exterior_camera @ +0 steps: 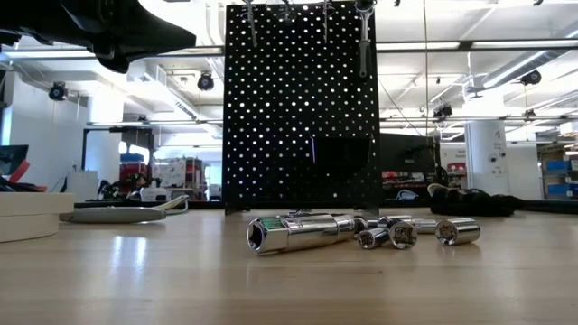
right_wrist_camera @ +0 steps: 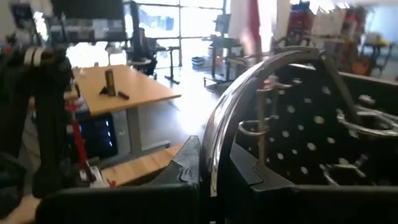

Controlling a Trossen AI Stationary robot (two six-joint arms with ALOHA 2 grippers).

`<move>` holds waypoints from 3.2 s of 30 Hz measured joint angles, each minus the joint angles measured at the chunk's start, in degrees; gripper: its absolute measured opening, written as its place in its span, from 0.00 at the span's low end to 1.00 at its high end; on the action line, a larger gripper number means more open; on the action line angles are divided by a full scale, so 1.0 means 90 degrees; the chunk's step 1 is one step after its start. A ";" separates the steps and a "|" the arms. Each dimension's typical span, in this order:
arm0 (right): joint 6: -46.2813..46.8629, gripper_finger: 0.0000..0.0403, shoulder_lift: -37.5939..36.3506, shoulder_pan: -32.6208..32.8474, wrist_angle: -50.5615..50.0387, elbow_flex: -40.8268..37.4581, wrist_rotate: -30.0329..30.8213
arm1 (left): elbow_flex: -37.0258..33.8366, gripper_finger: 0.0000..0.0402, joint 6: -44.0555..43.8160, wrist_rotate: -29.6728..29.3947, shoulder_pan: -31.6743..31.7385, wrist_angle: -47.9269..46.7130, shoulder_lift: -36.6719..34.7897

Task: Hang tools onto peg board
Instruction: Hang the black safety glasses on the peg board, then put the socket into the black bin on the peg board

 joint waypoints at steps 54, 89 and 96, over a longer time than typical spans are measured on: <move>0.1910 0.29 -0.0988 0.1643 -0.1699 -0.0022 0.0864 | -0.0031 0.00 -0.0686 -0.0011 -0.0386 -0.0771 0.0000; 0.4451 0.02 -0.2925 0.4799 -0.2417 -0.4272 0.2555 | 0.1496 0.00 -0.0100 0.0136 0.0065 -0.1590 -0.0180; 0.3466 0.02 -0.2854 0.4732 0.0726 -0.5963 0.1424 | 0.1696 0.00 -0.1055 0.2245 0.0570 -0.2422 -0.0104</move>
